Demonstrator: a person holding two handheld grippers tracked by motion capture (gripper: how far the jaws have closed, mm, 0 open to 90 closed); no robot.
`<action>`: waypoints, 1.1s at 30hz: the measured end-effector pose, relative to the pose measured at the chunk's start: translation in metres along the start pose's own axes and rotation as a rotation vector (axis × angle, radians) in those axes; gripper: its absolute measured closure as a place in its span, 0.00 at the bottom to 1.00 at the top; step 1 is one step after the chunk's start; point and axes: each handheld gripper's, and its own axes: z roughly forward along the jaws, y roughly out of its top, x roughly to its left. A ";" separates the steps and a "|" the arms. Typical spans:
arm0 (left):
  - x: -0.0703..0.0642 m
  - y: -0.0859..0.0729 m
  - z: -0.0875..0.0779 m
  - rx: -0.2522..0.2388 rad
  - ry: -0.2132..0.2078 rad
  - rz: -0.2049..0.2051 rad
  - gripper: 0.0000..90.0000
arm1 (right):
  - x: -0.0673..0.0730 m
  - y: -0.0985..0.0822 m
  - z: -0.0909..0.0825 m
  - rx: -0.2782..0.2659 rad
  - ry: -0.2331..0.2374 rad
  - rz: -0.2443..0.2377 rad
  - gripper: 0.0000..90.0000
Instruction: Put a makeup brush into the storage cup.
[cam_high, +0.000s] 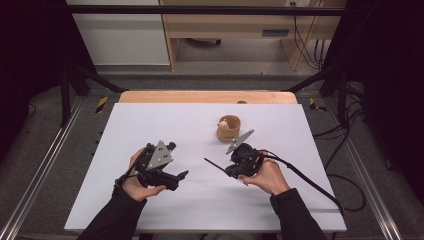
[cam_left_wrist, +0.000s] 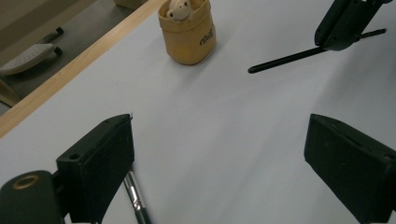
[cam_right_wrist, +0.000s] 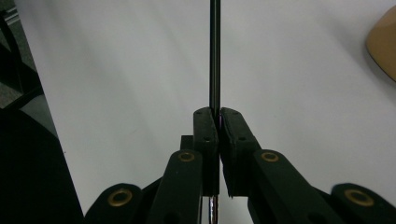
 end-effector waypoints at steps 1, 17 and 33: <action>-0.001 0.001 0.001 0.005 -0.003 0.007 0.09 | 0.001 0.001 0.000 0.002 0.003 0.000 0.95; -0.020 0.013 0.020 0.058 -0.027 0.118 0.10 | 0.005 0.002 0.005 0.015 0.054 -0.019 0.95; -0.036 0.018 0.034 0.080 -0.062 0.209 0.13 | 0.009 0.001 0.014 0.037 0.084 -0.027 0.95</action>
